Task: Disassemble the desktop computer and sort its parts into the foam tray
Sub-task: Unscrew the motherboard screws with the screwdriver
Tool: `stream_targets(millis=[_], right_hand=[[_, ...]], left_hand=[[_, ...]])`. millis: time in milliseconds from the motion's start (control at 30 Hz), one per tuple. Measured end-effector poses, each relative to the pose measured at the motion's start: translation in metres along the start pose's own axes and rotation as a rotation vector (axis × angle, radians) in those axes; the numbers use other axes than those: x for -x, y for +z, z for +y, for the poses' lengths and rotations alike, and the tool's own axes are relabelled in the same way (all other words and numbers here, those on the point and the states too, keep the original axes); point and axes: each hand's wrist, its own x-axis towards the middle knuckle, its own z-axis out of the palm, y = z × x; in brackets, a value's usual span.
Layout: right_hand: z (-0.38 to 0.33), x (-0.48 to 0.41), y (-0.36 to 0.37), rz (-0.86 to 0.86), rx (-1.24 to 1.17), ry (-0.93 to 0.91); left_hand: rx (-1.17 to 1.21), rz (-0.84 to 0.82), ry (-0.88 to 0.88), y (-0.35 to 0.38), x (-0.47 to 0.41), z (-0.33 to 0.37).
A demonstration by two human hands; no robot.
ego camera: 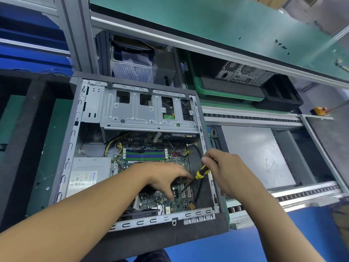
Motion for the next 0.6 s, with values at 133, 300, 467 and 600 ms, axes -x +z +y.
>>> stream_targets(millis=[133, 300, 467, 600], right_hand=[[-0.001, -0.004, -0.005, 0.118, -0.065, 0.001], [-0.004, -0.01, -0.011, 0.2, -0.098, -0.024], [-0.002, -0.012, -0.01, 0.273, -0.106, -0.022], [-0.012, -0.015, -0.01, 0.463, -0.131, -0.078]], left_hand=[[0.04, 0.106, -0.026, 0.001, -0.003, -0.001], [0.314, 0.186, -0.052, 0.003, -0.006, -0.003], [0.579, 0.241, -0.123, 0.005, -0.005, -0.003], [0.717, 0.315, -0.236, -0.007, 0.008, 0.002]])
